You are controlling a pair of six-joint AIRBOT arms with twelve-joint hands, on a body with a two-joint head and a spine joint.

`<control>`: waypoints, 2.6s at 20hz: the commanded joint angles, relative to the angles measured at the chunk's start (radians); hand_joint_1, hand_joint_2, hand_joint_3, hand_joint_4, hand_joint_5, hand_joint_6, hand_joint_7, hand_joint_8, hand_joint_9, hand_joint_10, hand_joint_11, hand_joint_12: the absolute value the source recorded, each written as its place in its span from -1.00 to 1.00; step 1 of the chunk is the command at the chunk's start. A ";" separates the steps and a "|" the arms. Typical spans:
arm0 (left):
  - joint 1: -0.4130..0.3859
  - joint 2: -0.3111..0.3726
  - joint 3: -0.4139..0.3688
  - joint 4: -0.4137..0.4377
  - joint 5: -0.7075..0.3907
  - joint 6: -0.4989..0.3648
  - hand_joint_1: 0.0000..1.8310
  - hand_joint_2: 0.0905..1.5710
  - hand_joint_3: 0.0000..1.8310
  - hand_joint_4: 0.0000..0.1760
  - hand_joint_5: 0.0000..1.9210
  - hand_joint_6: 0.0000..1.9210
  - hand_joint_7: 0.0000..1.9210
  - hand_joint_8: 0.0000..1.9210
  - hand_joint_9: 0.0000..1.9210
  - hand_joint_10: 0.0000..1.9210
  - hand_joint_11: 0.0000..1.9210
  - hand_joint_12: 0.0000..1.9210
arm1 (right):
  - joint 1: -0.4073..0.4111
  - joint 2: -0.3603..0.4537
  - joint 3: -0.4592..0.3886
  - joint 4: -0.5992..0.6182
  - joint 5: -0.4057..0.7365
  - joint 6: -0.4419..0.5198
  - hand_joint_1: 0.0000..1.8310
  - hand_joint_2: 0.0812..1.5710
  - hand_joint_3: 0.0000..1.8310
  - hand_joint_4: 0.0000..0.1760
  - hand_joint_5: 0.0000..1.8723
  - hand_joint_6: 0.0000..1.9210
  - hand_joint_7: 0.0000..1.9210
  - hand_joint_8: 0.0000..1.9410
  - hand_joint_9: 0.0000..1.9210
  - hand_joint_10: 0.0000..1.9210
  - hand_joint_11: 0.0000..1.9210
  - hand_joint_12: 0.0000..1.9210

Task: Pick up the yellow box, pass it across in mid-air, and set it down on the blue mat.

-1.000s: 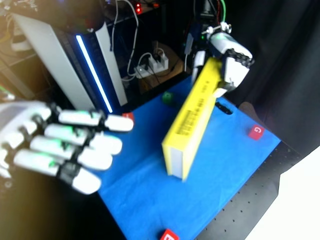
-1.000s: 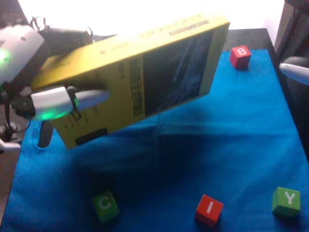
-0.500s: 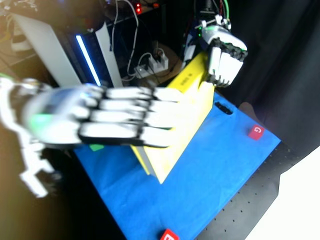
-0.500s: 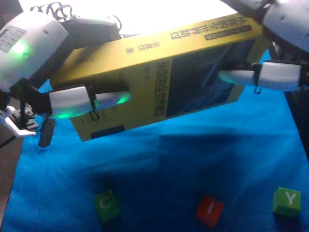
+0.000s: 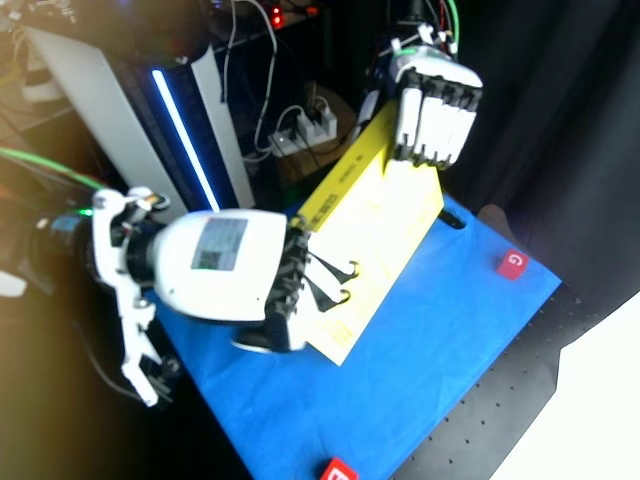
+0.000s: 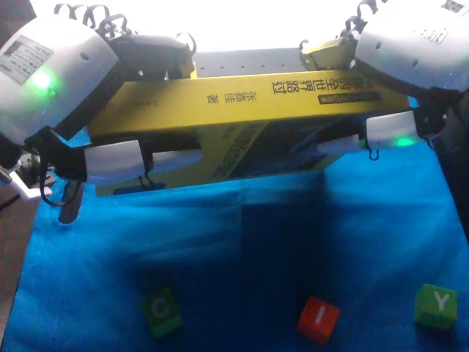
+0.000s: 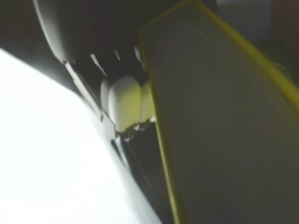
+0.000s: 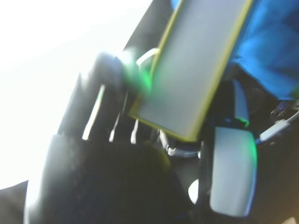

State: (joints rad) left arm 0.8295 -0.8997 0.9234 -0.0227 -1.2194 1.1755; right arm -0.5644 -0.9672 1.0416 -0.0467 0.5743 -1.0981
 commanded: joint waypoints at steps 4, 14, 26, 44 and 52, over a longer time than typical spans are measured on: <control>-0.017 0.002 -0.011 -0.004 -0.213 -0.081 0.26 0.47 -1.00 -0.46 0.07 1.00 0.34 1.00 0.27 1.00 0.41 1.00 | 0.058 0.018 0.016 0.014 0.083 -0.028 0.63 0.48 -0.92 -1.00 0.24 1.00 0.45 1.00 0.57 1.00 0.67 1.00; 0.078 0.031 -0.022 -0.134 -0.218 -0.080 -0.34 0.43 -1.00 -0.37 -1.00 -1.00 -1.00 -1.00 -1.00 -1.00 -1.00 -1.00 | 0.093 0.097 -0.052 -0.009 0.118 -0.028 0.57 0.40 -0.88 -1.00 0.17 1.00 0.30 1.00 0.43 1.00 0.54 1.00; 0.272 0.100 -0.072 -0.396 -0.404 -0.059 -0.37 0.46 -0.99 0.53 -1.00 -1.00 -1.00 -1.00 -1.00 -1.00 -1.00 -1.00 | -0.247 0.317 -0.197 0.258 0.405 -0.028 0.76 0.43 -0.98 -1.00 0.07 1.00 0.26 1.00 0.37 1.00 0.45 1.00; 0.280 0.094 -0.073 -0.417 -0.410 -0.059 -0.33 0.56 -1.00 0.16 -1.00 -1.00 -1.00 -1.00 -1.00 -1.00 -1.00 -1.00 | -0.394 0.250 -0.142 0.365 0.456 0.073 -0.58 0.54 -1.00 0.34 -1.00 -1.00 -1.00 -1.00 -0.97 -0.92 -1.00 -0.13; 0.280 0.087 -0.070 -0.415 -0.392 -0.059 -0.36 0.53 -1.00 0.23 -1.00 -1.00 -1.00 -1.00 -1.00 -1.00 -1.00 -1.00 | -0.394 0.251 -0.128 0.352 0.462 0.073 -0.65 0.56 -1.00 0.42 -1.00 -1.00 -1.00 -1.00 -1.00 -1.00 -1.00 -1.00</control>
State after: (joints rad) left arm 1.1149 -0.8085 0.8474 -0.4591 -1.4979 1.1191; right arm -0.9653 -0.7170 0.9104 0.3107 0.9089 -1.0279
